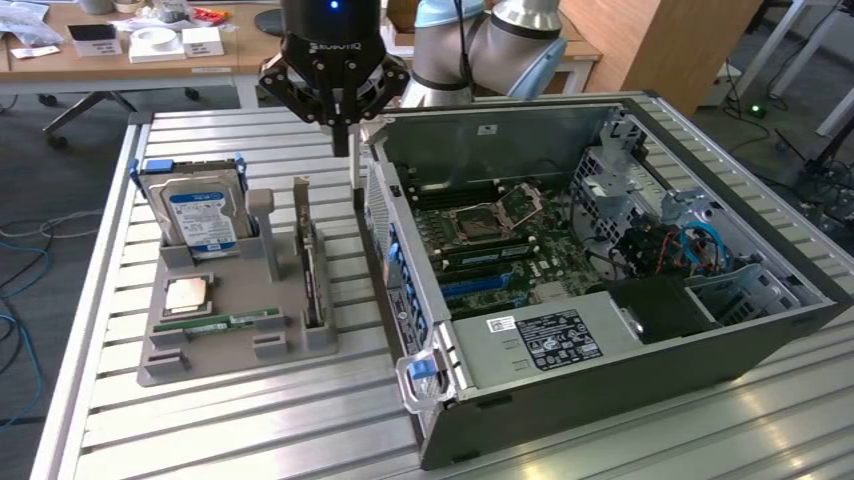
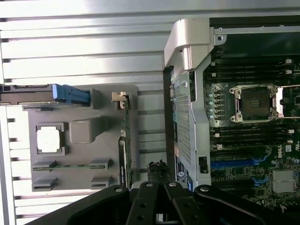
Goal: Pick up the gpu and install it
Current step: 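Reach for the gpu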
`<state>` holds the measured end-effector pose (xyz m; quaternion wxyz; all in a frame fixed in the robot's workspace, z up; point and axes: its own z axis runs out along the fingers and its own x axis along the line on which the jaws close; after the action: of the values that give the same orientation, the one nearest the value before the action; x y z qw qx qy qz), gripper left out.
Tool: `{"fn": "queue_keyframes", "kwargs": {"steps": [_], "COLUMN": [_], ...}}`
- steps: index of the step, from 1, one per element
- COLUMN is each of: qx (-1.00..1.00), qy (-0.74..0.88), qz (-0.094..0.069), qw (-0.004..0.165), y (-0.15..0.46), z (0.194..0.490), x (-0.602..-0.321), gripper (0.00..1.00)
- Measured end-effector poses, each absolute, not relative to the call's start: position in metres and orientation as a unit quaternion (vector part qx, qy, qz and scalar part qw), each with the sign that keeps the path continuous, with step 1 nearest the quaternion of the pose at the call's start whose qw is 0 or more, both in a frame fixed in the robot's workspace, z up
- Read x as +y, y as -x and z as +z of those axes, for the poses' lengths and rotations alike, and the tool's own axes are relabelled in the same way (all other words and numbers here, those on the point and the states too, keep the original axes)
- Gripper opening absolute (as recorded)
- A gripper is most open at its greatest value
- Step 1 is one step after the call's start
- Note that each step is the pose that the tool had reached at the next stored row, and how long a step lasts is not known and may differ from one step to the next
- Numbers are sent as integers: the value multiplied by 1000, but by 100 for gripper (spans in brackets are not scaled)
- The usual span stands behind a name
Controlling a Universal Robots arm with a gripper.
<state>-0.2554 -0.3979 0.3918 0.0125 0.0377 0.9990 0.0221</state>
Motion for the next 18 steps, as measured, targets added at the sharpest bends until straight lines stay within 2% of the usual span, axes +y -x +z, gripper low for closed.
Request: {"fn": "queue_keyframes", "kwargs": {"steps": [18], "qx": [999], "qy": [-38], "qz": [22], "qw": [12], "y": [284], "z": [390], "x": [-397], "gripper": [11]}}
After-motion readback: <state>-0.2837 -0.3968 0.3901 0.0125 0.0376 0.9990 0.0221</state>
